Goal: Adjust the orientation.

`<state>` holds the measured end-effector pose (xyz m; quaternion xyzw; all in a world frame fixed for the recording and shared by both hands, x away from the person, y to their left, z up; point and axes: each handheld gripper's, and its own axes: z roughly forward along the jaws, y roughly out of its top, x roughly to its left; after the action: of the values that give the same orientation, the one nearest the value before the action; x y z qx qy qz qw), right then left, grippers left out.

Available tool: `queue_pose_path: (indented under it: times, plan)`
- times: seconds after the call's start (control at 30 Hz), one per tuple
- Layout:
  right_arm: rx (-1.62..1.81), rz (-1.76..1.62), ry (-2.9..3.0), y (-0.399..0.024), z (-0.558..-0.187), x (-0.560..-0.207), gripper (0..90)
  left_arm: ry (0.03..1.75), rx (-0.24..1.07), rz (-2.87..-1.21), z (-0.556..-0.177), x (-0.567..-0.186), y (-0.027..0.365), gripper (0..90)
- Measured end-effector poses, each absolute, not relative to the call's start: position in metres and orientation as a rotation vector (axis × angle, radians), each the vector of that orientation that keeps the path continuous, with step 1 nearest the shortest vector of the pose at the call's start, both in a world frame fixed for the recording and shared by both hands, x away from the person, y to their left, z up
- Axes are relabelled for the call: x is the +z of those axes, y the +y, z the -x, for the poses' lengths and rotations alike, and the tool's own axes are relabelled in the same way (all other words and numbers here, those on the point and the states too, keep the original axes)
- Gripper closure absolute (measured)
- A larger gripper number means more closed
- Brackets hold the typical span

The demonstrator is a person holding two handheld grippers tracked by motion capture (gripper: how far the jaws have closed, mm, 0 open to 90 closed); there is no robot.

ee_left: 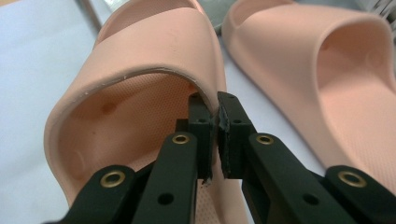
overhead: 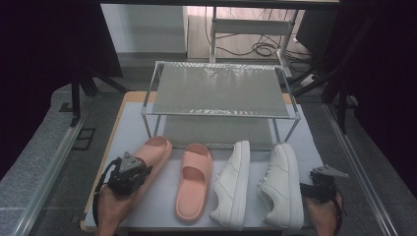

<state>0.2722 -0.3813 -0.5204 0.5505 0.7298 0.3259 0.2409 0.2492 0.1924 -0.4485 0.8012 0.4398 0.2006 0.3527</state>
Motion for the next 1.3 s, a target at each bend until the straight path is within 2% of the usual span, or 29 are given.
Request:
queue_pose_path:
  times: [0.77,1.3]
  plan:
    - [0.891,-1.506,1.998,-0.381,-0.272,-0.52,20.3,1.177,0.526,-1.953,-0.305,-0.453,0.145,84.9]
    - [0.892,-1.506,1.996,-0.381,-0.272,-0.52,20.3,1.221,0.627,-1.926,-0.35,-0.461,0.122,84.8]
